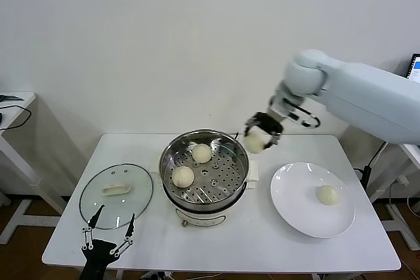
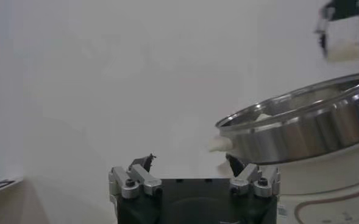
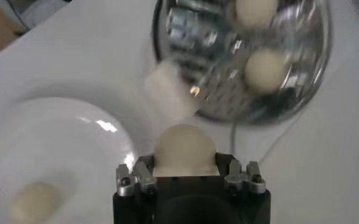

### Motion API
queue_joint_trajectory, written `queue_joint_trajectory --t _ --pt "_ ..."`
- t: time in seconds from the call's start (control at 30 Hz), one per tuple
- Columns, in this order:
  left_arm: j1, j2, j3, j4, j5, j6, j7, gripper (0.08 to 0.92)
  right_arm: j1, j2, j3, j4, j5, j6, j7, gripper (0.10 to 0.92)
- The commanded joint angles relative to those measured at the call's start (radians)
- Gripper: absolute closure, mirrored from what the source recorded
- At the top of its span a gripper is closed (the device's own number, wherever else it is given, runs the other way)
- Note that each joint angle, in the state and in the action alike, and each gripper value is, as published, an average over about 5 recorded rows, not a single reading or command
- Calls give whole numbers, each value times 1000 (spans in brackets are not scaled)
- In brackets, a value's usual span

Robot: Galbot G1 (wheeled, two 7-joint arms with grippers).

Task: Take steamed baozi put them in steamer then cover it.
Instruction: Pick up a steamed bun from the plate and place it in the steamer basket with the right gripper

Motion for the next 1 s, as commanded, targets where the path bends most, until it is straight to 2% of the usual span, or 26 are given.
queue_joint_trajectory --t 0.03,0.43,1.0 --pt "0 0 -1 0 0 -3 0 177 62 212 -109 112 -81 140 -6 332" --pt "-3 -2 -6 -1 -2 -6 -1 177 -77 226 -125 129 -213 180 33 338" --pt "-7 -2 -12 12 -5 -12 -10 177 -134 273 -118 97 -273 158 35 324"
